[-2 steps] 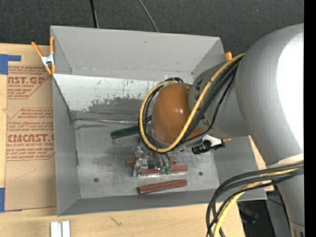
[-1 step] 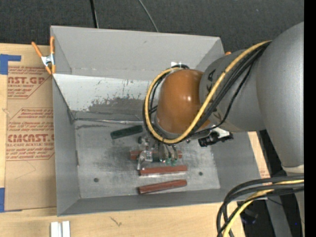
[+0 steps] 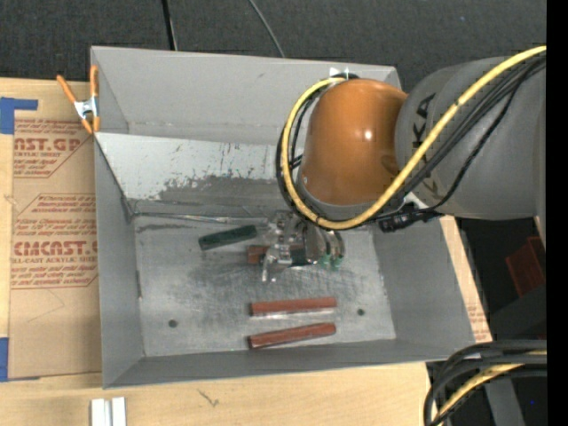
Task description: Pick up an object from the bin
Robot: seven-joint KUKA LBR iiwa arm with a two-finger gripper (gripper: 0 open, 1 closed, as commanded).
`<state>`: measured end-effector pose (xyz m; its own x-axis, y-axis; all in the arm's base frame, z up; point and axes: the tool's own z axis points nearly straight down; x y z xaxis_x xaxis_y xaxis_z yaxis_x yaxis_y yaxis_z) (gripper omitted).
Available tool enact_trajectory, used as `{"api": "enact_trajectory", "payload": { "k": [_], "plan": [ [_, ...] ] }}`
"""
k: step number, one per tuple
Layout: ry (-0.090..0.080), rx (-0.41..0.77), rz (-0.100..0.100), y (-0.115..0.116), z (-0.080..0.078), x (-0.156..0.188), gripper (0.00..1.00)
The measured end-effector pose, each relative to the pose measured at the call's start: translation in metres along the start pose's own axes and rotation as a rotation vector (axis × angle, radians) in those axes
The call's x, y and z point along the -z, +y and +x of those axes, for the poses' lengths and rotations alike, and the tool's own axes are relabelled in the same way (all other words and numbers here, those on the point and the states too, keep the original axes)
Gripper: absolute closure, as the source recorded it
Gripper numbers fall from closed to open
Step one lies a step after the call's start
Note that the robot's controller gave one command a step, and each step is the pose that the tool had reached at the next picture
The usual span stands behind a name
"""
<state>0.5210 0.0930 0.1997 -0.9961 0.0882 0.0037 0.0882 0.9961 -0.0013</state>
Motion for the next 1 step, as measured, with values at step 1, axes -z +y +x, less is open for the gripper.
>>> {"api": "enact_trajectory", "payload": {
  "k": [1],
  "plan": [
    [-0.008, -0.076, -0.003, 0.0055, 0.0176, 0.0242, 1.00]
  ]
}}
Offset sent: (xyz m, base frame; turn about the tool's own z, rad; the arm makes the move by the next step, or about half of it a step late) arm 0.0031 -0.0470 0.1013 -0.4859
